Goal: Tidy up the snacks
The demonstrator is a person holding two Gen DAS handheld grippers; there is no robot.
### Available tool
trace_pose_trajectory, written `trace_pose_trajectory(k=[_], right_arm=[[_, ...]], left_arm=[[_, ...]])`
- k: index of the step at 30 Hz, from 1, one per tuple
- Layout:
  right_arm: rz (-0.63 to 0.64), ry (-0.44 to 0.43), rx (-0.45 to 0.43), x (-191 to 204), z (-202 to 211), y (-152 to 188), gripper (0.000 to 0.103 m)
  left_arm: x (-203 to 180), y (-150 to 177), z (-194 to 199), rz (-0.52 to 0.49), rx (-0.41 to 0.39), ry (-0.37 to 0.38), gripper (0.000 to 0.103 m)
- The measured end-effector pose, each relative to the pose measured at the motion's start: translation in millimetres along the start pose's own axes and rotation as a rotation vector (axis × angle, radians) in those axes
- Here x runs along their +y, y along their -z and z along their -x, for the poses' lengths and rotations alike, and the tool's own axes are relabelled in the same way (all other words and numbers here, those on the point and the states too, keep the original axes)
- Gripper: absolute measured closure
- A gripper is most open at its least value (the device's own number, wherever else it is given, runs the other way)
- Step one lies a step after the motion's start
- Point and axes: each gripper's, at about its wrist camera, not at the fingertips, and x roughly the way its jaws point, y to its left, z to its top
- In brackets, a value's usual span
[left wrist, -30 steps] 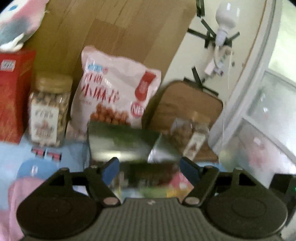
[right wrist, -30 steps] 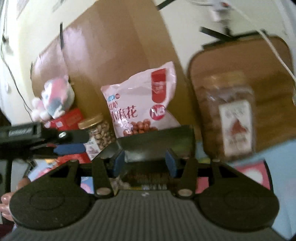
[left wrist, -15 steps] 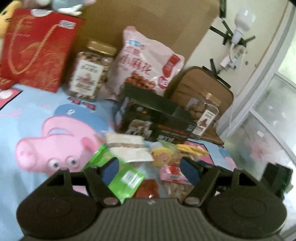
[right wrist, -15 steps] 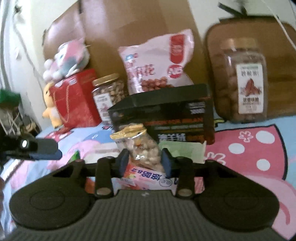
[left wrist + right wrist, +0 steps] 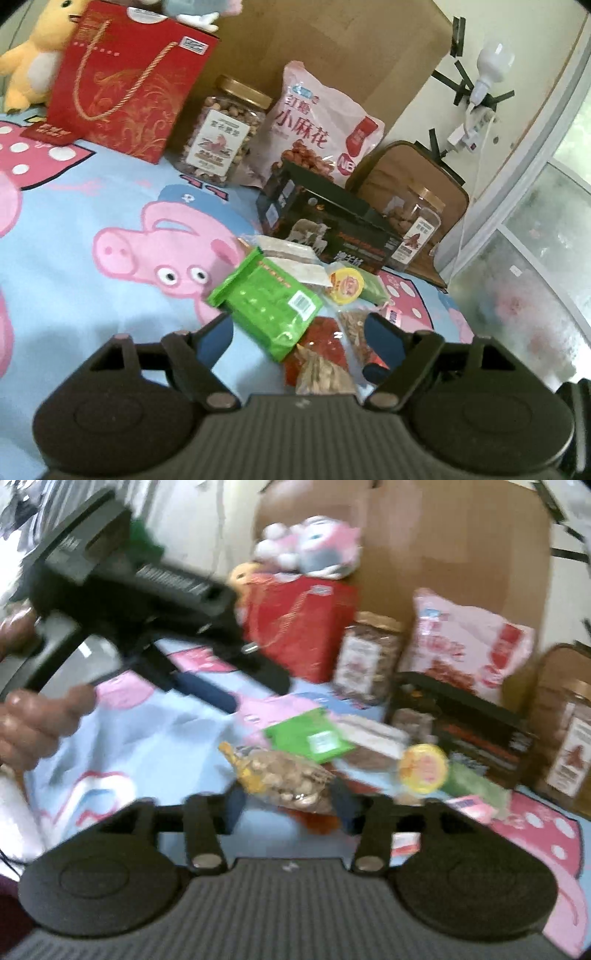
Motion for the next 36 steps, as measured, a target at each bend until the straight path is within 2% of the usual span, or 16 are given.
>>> trace_pose_trajectory(k=[4,6,7,12,19,22,25,27,28,29,30,32,34,36], right_arm=[[0.032,-0.027,0.026,5,-1,-2,0.026],[0.008,-0.077,0.030,0,4,-2,0.016],[0.010,-0.093,0.025,2,7,-2,0.008],[0.071,-0.089,0.059,12,12,7,0.007],[-0.131,-0.188,0.136,-10,4,10,0.009],[-0.187,-0.194,0.167,-15,-2,11,0.014],[-0.200,-0.200,0.167,-15,-1,10,0.015],[-0.199,-0.211,0.166,-12,-1,8,0.020],[-0.195,-0.217,0.163,-9,0,6,0.028],[-0.193,-0.221,0.159,-7,-2,4,0.038],[-0.197,-0.228,0.156,-5,-3,2,0.043],[-0.204,-0.213,0.150,-2,-8,-1,0.072],[-0.210,-0.202,0.144,-3,-9,-2,0.073],[-0.212,-0.200,0.121,-4,-7,-4,0.073]], left_arm=[[9,6,11,0.007,0.001,-0.006,0.022],[14,10,14,0.016,0.012,-0.009,0.018],[16,12,15,0.020,0.018,-0.007,0.018],[16,26,17,0.017,0.049,0.012,0.018],[9,39,2,-0.006,0.125,0.026,0.018],[5,42,-7,-0.017,0.153,0.038,0.018],[-3,44,-12,-0.047,0.162,0.045,0.018],[-7,47,-14,-0.062,0.164,0.045,0.018],[-9,48,-15,-0.075,0.162,0.038,0.019],[-12,49,-15,-0.086,0.160,0.029,0.025],[-14,50,-16,-0.091,0.166,0.033,0.030],[-14,50,-14,-0.073,0.166,0.046,0.037],[-14,48,-11,-0.076,0.155,0.039,0.043],[-15,44,-6,-0.070,0.143,0.056,0.043]])
